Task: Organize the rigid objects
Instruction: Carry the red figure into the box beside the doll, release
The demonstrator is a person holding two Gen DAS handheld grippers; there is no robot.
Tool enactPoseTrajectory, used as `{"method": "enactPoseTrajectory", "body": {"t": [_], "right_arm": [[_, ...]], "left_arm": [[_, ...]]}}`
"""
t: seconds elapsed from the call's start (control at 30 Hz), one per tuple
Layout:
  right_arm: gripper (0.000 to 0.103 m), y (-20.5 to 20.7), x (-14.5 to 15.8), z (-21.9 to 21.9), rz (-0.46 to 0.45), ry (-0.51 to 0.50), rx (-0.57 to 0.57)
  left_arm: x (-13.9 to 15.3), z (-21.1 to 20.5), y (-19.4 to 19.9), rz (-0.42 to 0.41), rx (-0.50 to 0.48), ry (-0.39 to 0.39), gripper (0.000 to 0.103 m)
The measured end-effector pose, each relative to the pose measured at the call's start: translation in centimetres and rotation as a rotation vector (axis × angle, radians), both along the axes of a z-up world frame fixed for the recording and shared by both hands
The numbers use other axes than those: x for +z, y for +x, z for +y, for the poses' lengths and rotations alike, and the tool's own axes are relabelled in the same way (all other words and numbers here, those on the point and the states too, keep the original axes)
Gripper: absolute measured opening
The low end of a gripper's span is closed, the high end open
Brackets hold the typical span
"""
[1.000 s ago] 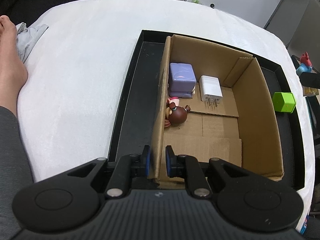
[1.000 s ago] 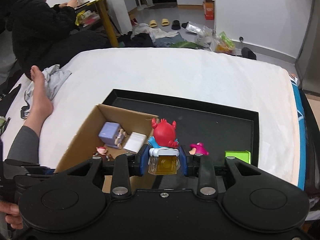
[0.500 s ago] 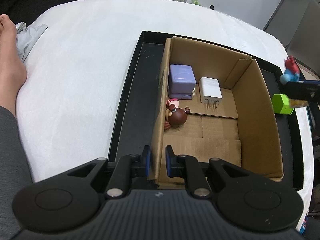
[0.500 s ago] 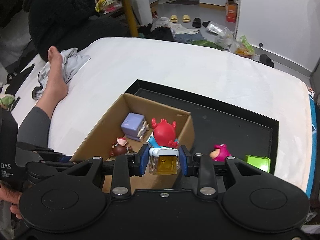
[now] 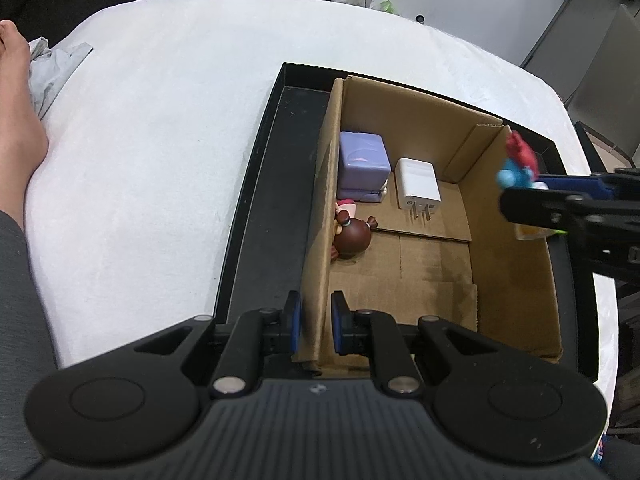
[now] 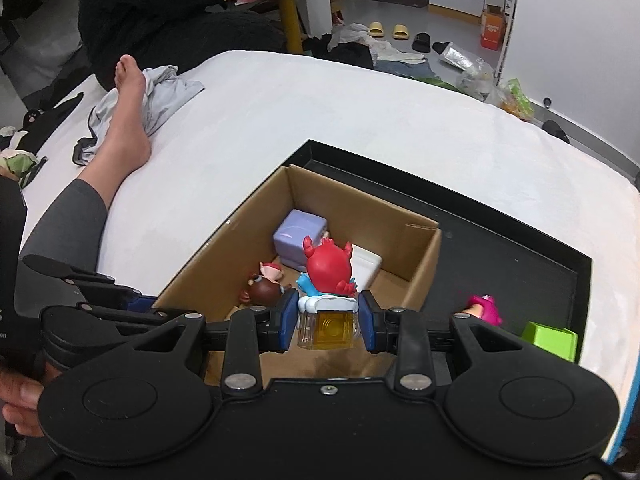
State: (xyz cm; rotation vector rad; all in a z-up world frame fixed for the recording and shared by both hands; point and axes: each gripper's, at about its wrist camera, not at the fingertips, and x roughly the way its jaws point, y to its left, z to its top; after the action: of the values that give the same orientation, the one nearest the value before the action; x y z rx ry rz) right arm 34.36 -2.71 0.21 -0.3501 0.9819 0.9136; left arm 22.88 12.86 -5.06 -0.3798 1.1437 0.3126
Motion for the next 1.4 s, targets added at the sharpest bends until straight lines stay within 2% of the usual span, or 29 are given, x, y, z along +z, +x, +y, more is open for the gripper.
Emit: {"method": "enactPoseTrajectory", "body": {"t": [0.43, 0.57, 1.17, 1.3, 1.4], "right_arm": [[0.032, -0.1, -3.0, 2.3, -0.036, -0.03, -0.017], [0.033, 0.0, -3.5, 2.3, -0.036, -0.01, -0.023], [0.046, 0.6, 1.5, -0.6, -0.019, 0.053, -0.008], [0.05, 0.6, 2.1, -1.3, -0.023, 0.058, -0.005], [0.059, 0.9, 2.4, -1.9, -0.029, 0.063, -0.014]], "left_arm": [[-0.1, 0.1, 0.1, 0.001, -0.002, -0.005, 0.014], [-0.1, 0.0, 0.1, 0.004, -0.002, -0.004, 0.014], [-0.3, -0.1, 0.4, 0.02, 0.01, 0.012, 0.014], [-0.2, -0.3, 0.4, 0.02, 0.01, 0.017, 0.014], [-0.1, -0.3, 0.4, 0.019, 0.011, 0.021, 0.014]]}}
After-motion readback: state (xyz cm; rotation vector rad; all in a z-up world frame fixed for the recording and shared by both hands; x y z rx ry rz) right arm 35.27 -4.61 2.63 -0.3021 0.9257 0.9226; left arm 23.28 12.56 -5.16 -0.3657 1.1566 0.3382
